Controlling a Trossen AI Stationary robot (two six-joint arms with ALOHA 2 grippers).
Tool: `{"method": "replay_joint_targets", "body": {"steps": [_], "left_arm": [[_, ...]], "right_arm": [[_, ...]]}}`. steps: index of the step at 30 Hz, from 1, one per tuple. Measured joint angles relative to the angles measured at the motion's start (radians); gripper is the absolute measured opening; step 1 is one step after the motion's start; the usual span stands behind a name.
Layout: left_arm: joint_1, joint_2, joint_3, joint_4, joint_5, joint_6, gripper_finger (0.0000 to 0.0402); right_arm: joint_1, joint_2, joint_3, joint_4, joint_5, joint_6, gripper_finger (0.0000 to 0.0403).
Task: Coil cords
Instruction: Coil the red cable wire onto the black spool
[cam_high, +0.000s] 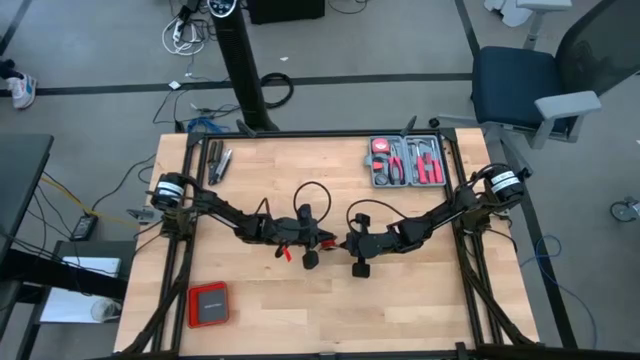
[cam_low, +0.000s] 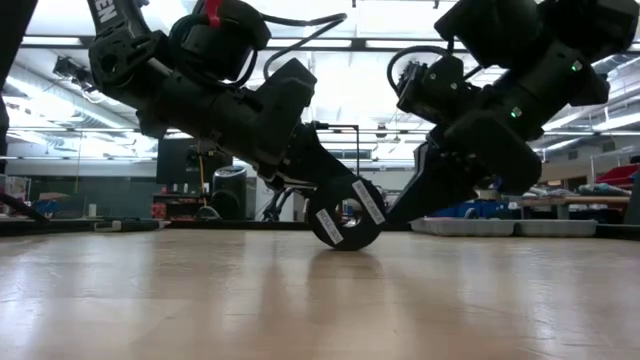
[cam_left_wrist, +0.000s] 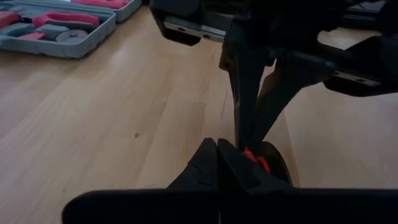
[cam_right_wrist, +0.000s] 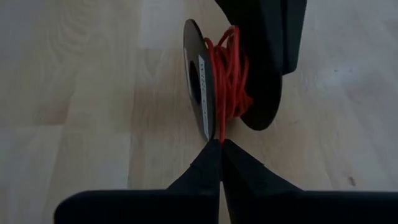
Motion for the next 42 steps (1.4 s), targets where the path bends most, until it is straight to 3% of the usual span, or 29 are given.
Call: {"method": "replay_joint_targets", "body": {"steps": [16, 28, 42], "left_arm": [[-0.004, 0.004, 0.001, -0.005, 0.016, 0.0, 0.0], [-0.004, 0.003, 0.002, -0.016, 0.024, 0.0, 0.0001], [-0.01, 0.003, 0.001, -0.029, 0.027, 0.021, 0.0023]], "right_arm": [[0.001, 0.0, -0.004, -0.037, -0.003, 0.018, 0.0036], [-0.001, -0.002, 0.0, -0.14, -0.009, 0.059, 0.0036], [-0.003, -0.003, 0.0, -0.142, -0.01, 0.06, 0.0036]]}}
